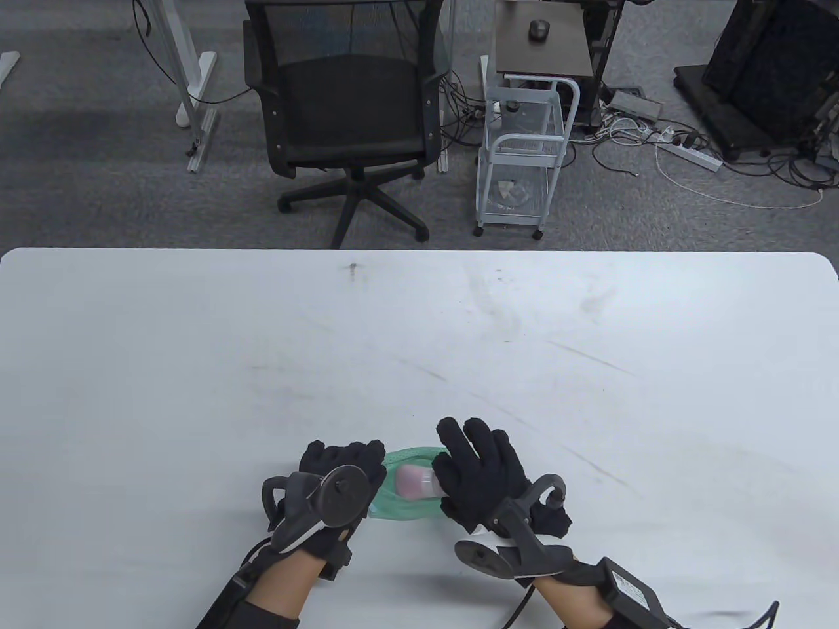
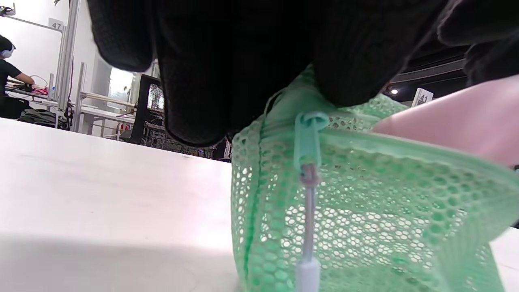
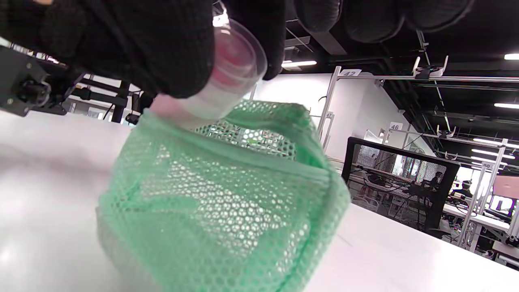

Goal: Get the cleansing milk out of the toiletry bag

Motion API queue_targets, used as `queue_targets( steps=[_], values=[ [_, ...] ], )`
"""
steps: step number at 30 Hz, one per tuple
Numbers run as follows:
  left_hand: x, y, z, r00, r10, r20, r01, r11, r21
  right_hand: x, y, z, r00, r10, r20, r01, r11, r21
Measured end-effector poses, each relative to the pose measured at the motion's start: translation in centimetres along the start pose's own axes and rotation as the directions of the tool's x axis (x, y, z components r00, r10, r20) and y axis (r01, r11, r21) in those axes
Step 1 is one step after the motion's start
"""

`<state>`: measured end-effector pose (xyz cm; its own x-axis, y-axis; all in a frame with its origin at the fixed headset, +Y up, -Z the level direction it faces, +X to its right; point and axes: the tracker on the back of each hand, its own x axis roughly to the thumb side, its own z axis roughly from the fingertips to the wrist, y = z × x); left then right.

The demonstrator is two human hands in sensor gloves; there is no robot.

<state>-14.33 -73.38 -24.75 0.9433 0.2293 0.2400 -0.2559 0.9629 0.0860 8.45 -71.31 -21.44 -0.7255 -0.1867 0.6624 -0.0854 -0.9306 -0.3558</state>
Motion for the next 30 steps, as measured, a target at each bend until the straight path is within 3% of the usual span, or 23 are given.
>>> queue_targets(
  steps=[9, 15, 24, 30],
  values=[
    [-0.5, 0.2, -0.1, 1.0, -0.007, -0.025, 0.007, 1.0, 0.011, -2.1, -1.4, 0.7, 0.993, -0.074, -0.091, 0.069, 0.996, -0.058],
    [-0.6, 0.3, -0.1, 0.999, -0.007, -0.033, 0.007, 1.0, 0.014, -4.8, -2.0, 1.3, 0.97, -0.1, -0.223, 0.082, 0.993, -0.089],
    [-0.8, 0.3, -0.1, 0.999, -0.005, -0.041, 0.006, 1.0, 0.016, -10.3, 0.0, 2.4, 0.866, -0.078, -0.493, 0.114, 0.993, 0.043],
    [-0.8, 0.4, -0.1, 0.999, -0.005, -0.044, 0.005, 1.0, 0.014, -12.5, 1.9, 3.0, 0.795, -0.029, -0.606, 0.147, 0.978, 0.146]
  ],
)
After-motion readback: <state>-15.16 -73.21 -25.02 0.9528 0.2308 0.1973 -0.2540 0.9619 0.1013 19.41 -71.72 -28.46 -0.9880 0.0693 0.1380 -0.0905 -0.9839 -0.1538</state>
